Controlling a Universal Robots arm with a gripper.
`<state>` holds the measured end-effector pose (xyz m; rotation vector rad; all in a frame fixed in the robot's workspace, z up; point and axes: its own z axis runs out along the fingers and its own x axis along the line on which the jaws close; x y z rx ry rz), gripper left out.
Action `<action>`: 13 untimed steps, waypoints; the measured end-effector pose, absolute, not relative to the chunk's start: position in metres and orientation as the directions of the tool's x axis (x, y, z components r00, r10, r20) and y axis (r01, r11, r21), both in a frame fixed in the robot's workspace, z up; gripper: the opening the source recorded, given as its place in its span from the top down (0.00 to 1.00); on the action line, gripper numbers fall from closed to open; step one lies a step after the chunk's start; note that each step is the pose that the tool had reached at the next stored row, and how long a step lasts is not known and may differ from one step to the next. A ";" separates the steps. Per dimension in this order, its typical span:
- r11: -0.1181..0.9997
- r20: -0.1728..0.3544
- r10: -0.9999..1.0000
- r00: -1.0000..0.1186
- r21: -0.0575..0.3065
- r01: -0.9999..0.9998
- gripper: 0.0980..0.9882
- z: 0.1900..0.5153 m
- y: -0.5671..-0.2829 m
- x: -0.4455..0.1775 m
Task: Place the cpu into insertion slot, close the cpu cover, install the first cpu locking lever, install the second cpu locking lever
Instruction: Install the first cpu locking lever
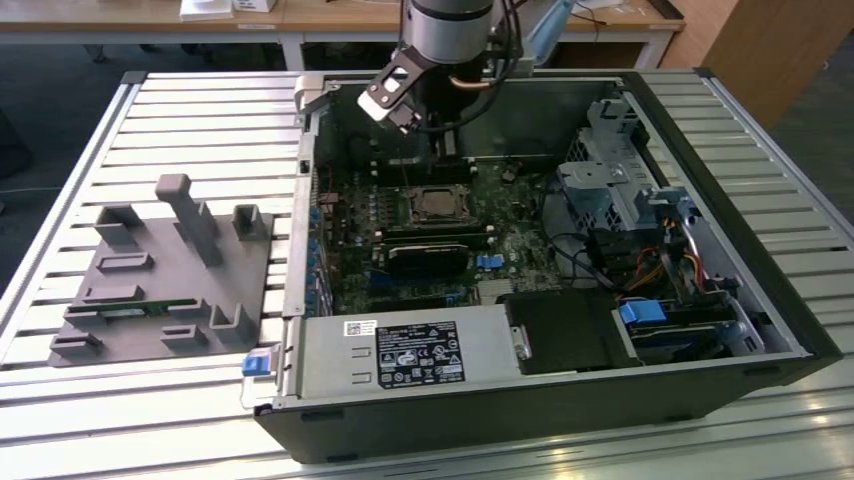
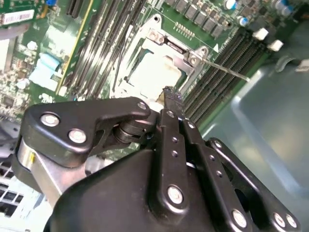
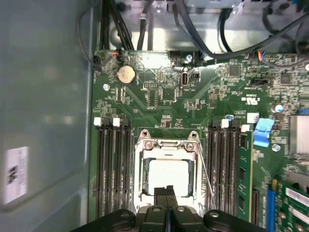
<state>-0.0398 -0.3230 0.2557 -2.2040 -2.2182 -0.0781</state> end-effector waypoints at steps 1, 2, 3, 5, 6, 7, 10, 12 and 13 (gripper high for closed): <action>0.006 0.045 0.999 -0.007 0.026 1.000 0.99 0.259 -0.323 -0.040; 0.006 0.046 0.999 -0.007 0.026 1.000 0.99 0.262 -0.323 -0.040; 0.006 0.045 0.999 -0.007 0.026 1.000 0.99 0.265 -0.323 -0.040; 0.006 0.046 0.999 -0.007 0.026 1.000 0.99 0.271 -0.323 -0.040; 0.006 0.048 0.999 -0.007 0.026 1.000 0.99 0.274 -0.323 -0.040; 0.006 0.048 0.999 -0.007 0.026 1.000 0.99 0.276 -0.323 -0.040; 0.006 0.048 0.999 -0.007 0.026 1.000 0.99 0.280 -0.323 -0.040; 0.006 0.049 0.999 -0.007 0.028 1.000 0.99 0.280 -0.323 -0.040; 0.006 0.049 0.999 -0.007 0.030 1.000 0.99 0.280 -0.323 -0.040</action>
